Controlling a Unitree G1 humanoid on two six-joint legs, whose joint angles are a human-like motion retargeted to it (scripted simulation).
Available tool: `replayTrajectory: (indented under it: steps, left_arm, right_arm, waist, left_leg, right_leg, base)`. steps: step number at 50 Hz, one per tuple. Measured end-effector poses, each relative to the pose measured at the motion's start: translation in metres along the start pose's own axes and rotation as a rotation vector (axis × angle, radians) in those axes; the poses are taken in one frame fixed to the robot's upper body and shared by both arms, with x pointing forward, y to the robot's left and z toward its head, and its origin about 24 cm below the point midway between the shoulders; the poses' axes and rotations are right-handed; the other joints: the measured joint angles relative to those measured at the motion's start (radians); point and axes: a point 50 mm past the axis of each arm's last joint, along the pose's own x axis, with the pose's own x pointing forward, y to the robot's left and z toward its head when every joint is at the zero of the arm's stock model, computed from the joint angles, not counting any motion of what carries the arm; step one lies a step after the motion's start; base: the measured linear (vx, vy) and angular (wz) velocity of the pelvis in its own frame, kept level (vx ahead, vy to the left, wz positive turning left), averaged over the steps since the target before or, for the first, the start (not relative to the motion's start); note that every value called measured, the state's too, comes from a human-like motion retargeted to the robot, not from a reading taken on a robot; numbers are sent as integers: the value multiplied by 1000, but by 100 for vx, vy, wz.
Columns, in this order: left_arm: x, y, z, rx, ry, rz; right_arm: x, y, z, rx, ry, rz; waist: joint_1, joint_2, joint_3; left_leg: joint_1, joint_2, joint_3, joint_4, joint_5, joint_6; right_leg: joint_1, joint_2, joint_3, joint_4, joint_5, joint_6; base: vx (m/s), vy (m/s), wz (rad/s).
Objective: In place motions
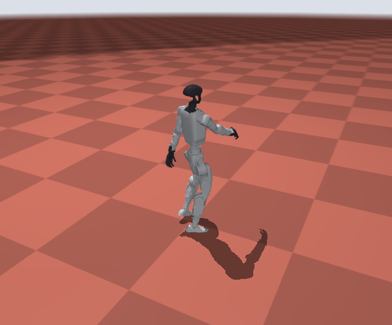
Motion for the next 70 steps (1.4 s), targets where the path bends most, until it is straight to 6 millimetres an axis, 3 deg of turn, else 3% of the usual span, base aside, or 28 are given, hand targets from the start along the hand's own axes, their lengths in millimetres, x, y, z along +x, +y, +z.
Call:
replayTrajectory:
  steps: [2, 3, 7, 10, 13, 15, 16, 18, 20, 22, 25, 27, 30, 33, 35, 36, 38, 40, 42, 45, 49, 55, 58, 60, 65, 70]
  left_arm:
    - [-2, 0, 17, 0, -59, -19]
    - [-3, -1, 23, 4, -79, -31]
    - [-9, -10, 54, 27, -157, -57]
    - [-19, -10, 86, 42, -244, -17]
    - [-29, -4, 106, 90, -265, 63]
    - [-33, -1, 112, 125, -240, 95]
    - [-35, 0, 115, 147, -218, 104]
    - [-38, -4, 121, 166, -204, 112]
    - [-39, -15, 129, 149, -238, 92]
    - [-49, -36, 153, 103, -325, 11]
    - [-89, -75, 213, 14, -532, -96]
    - [-135, -88, 262, 2, -748, -118]
    - [-214, -101, 319, 47, -1061, -104]
    - [-283, -106, 349, 61, -1291, -89]
    - [-317, -109, 359, 52, -1401, -83]
    - [-331, -109, 362, 55, -1443, -78]
    - [-354, -109, 366, 65, -1512, -60]
    - [-364, -109, 367, 75, -1546, -36]
    - [-359, -112, 366, 84, -1550, -16]
    - [-337, -120, 361, 122, -1517, -20]
    - [-281, -122, 346, 190, -1363, -21]
    - [-190, -114, 305, 208, -1094, -46]
    - [-152, -109, 279, 193, -975, -56]
    - [-130, -100, 262, 192, -903, -51]
    - [-83, -74, 213, 229, -703, 8]
    - [-46, -58, 157, 174, -519, 36]
  right_arm:
    - [-5, 23, -25, 26, 84, 78]
    - [-9, 33, -37, 33, 126, 113]
    - [-29, 65, -86, 41, 318, 208]
    - [-53, 85, -126, 94, 465, 234]
    - [-98, 117, -179, 244, 658, 261]
    - [-133, 145, -204, 341, 801, 299]
    - [-161, 168, -218, 408, 911, 334]
    - [-207, 205, -231, 509, 1075, 379]
    - [-242, 228, -236, 553, 1182, 406]
    - [-288, 244, -246, 534, 1321, 460]
    - [-354, 245, -261, 430, 1513, 537]
    - [-392, 241, -267, 382, 1633, 542]
    - [-454, 245, -261, 398, 1846, 491]
    - [-508, 248, -247, 501, 2082, 433]
    - [-533, 250, -236, 604, 2215, 369]
    - [-536, 252, -233, 659, 2246, 319]
    - [-531, 256, -233, 756, 2258, 207]
    - [-516, 258, -237, 821, 2209, 123]
    - [-491, 260, -244, 877, 2106, 113]
    - [-453, 261, -250, 896, 1963, 207]
    - [-381, 250, -260, 782, 1679, 369]
    - [-280, 213, -264, 586, 1300, 313]
    - [-239, 193, -257, 540, 1147, 268]
    - [-217, 182, -250, 527, 1054, 252]
    - [-178, 168, -229, 552, 869, 247]
    - [-155, 145, -217, 506, 746, 205]
  waist:
    - [-46, 25, -52]
    - [-72, 38, -67]
    - [-206, 69, -101]
    - [-213, 63, -75]
    - [-169, 45, -54]
    - [-143, 35, -48]
    - [-143, 33, -44]
    - [-166, 41, -34]
    - [-210, 62, -18]
    - [-294, 91, 15]
    - [-434, 114, 78]
    - [-517, 94, 145]
    - [-656, 104, 240]
    - [-753, 154, 275]
    - [-776, 173, 276]
    - [-778, 174, 278]
    - [-776, 170, 279]
    - [-764, 161, 265]
    - [-733, 153, 226]
    - [-672, 147, 173]
    - [-554, 139, 95]
    - [-409, 127, 10]
    - [-332, 80, -27]
    - [-290, 50, -41]
    - [-164, 10, -78]
    - [-189, 27, -16]
  left_leg:
    - [126, -56, 51, -267, -179, -80]
    - [173, -51, 133, -361, -231, -85]
    - [191, -85, 97, -514, -240, -78]
    - [183, -110, 105, -537, -240, -50]
    - [193, -126, 112, -524, -266, -31]
    - [202, -132, 120, -523, -278, -23]
    - [207, -129, 115, -519, -284, -20]
    - [209, -112, 97, -511, -292, -14]
    - [205, -86, 83, -501, -297, -9]
    - [200, -60, 71, -482, -304, 3]
    - [185, -40, 60, -451, -318, 27]
    - [214, -58, 37, -450, -319, 47]
    - [235, -2, -45, -431, -314, 54]
    - [164, 92, -109, -352, -328, 51]
    - [130, 124, -116, -309, -341, 52]
    - [126, 130, -112, -300, -346, 51]
    - [126, 129, -103, -296, -352, 46]
    - [135, 112, -80, -311, -351, 43]
    - [147, 80, -43, -342, -341, 40]
    - [172, 40, 11, -394, -324, 38]
    - [207, -13, 105, -461, -312, 25]
    - [229, -77, 177, -521, -305, 4]
    - [234, -141, 231, -544, -299, -3]
    - [244, -171, 261, -562, -292, -11]
    - [238, -169, 329, -597, -255, -46]
    - [228, -135, 281, -592, -216, -58]
  right_leg:
    - [-14, 31, -12, 1, -7, 15]
    - [-14, 41, -21, 0, -9, 24]
    - [-20, 32, -97, -5, -5, 59]
    - [-37, 4, -102, 13, 11, 77]
    - [-47, -28, -112, 69, 18, 84]
    - [-67, -45, -109, 131, 35, 76]
    - [-99, -62, -97, 216, 69, 69]
    - [-193, -101, -58, 426, 137, 57]
    - [-285, -111, -2, 614, 188, 27]
    - [-404, -120, 28, 864, 169, 10]
    - [-616, -220, -5, 1243, 107, -81]
    - [-741, -306, -15, 1429, 67, -136]
    - [-899, -310, -42, 1543, 61, -139]
    - [-1021, -286, -98, 1513, 78, -136]
    - [-1079, -266, -100, 1479, 84, -153]
    - [-1086, -256, -92, 1462, 87, -160]
    - [-1083, -241, -69, 1435, 95, -167]
    - [-1057, -232, -44, 1419, 101, -162]
    - [-986, -219, -17, 1386, 109, -133]
    - [-853, -203, -1, 1312, 127, -90]
    - [-606, -139, 14, 1062, 180, -50]
    - [-260, 22, 172, 444, 287, 68]
    - [-114, 7, 180, 144, 164, 122]
    - [-65, -5, 124, 9, 85, 107]
    - [-78, -9, 171, -106, 151, 117]
    - [-85, -3, 106, -56, 116, 84]
  base:
    - [33, 18, 41]
    - [34, 25, 47]
    - [17, 25, 79]
    - [5, 17, -2]
    - [30, 19, -21]
    - [35, 23, -20]
    - [32, 19, -1]
    - [18, 10, 25]
    - [6, 11, 24]
    - [-3, 15, 23]
    - [-17, 20, 16]
    - [-16, 19, 63]
    - [-10, 4, 139]
    - [1, -3, 78]
    - [4, -1, 2]
    - [-1, 0, -27]
    - [-8, 5, -42]
    - [-5, 8, -60]
    - [3, 5, -78]
    - [6, 3, -81]
    - [5, 2, -113]
    - [-1, -5, -79]
    - [-6, -15, -63]
    - [-9, -22, -42]
    - [-11, -31, -35]
    - [-23, -27, 51]
